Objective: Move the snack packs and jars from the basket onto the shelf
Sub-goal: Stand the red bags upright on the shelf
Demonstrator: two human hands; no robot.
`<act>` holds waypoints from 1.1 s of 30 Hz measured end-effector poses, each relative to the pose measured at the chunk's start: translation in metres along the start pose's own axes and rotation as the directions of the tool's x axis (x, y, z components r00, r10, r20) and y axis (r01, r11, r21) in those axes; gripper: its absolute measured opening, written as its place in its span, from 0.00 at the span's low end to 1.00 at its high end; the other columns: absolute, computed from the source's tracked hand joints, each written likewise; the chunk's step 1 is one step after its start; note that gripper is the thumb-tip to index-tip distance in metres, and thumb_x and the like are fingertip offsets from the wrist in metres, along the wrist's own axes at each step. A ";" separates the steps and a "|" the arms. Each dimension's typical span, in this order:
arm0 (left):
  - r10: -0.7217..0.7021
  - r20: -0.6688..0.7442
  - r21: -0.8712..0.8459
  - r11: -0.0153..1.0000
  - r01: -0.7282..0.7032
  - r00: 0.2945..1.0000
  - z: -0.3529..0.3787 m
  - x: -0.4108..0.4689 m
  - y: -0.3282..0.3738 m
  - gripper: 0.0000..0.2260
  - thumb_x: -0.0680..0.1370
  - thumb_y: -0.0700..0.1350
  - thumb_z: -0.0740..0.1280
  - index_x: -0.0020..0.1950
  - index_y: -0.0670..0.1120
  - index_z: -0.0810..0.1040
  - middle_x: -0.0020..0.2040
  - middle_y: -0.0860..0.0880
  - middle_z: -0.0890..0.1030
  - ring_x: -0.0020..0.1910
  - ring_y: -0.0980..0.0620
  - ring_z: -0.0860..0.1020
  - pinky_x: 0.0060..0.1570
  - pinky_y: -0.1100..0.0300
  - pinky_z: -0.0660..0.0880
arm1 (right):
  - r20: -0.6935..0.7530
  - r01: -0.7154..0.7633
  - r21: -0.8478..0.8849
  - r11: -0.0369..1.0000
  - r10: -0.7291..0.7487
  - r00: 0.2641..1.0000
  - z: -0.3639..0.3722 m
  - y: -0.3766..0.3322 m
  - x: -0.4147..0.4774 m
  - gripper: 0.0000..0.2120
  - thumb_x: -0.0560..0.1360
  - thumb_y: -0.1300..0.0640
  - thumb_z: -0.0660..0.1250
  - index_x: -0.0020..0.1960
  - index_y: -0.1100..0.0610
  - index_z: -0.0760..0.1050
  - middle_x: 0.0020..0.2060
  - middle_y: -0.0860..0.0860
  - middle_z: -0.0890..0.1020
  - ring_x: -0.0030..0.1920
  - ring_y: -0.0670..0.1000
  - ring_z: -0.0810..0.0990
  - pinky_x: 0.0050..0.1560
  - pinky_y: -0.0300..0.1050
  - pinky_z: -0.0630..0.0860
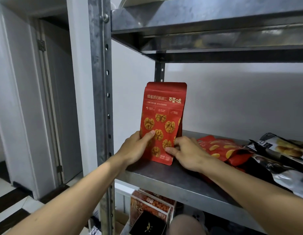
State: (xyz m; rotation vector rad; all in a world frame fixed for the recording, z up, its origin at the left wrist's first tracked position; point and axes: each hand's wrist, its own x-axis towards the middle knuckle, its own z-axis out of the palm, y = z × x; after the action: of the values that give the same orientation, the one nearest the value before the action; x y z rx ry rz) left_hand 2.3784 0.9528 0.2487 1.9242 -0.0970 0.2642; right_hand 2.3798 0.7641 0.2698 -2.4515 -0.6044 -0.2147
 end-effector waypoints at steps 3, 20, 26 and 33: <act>0.035 -0.028 0.010 0.999 -0.034 0.999 -0.005 0.002 -0.001 0.23 0.70 0.70 0.62 0.54 0.57 0.80 0.54 0.57 0.84 0.54 0.54 0.81 0.63 0.49 0.74 | 0.068 0.041 0.003 0.999 -0.041 0.997 0.000 -0.006 0.000 0.14 0.81 0.52 0.62 0.64 0.53 0.76 0.59 0.47 0.81 0.58 0.50 0.80 0.57 0.37 0.73; 0.088 -0.202 0.247 0.968 -0.036 0.975 -0.003 0.003 -0.004 0.19 0.79 0.61 0.60 0.45 0.47 0.81 0.46 0.50 0.84 0.44 0.50 0.82 0.45 0.59 0.75 | 0.036 0.089 -0.312 0.946 -0.082 0.996 0.013 -0.007 -0.006 0.13 0.81 0.49 0.61 0.62 0.54 0.72 0.57 0.56 0.81 0.54 0.60 0.80 0.55 0.55 0.78; 0.113 -0.045 -0.061 0.991 -0.116 0.993 -0.002 0.005 -0.016 0.09 0.75 0.42 0.73 0.54 0.48 0.82 0.48 0.52 0.86 0.49 0.53 0.84 0.53 0.55 0.79 | 0.059 0.072 -0.331 0.941 -0.055 0.997 0.004 -0.002 -0.005 0.09 0.82 0.53 0.58 0.56 0.58 0.68 0.52 0.58 0.80 0.49 0.58 0.80 0.51 0.53 0.78; 0.072 -0.105 -0.002 0.997 -0.073 0.992 -0.003 0.012 -0.021 0.04 0.74 0.39 0.72 0.47 0.46 0.82 0.45 0.48 0.86 0.46 0.49 0.84 0.53 0.50 0.80 | 0.037 0.057 -0.299 0.952 -0.048 0.998 0.003 0.002 -0.005 0.06 0.82 0.52 0.58 0.49 0.54 0.65 0.47 0.54 0.79 0.46 0.56 0.80 0.48 0.51 0.78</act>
State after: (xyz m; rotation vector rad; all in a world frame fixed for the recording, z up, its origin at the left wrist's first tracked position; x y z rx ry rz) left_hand 2.3939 0.9644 0.2335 1.8998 -0.0978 0.4127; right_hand 2.3767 0.7625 0.2644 -2.7370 -0.6943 -0.3132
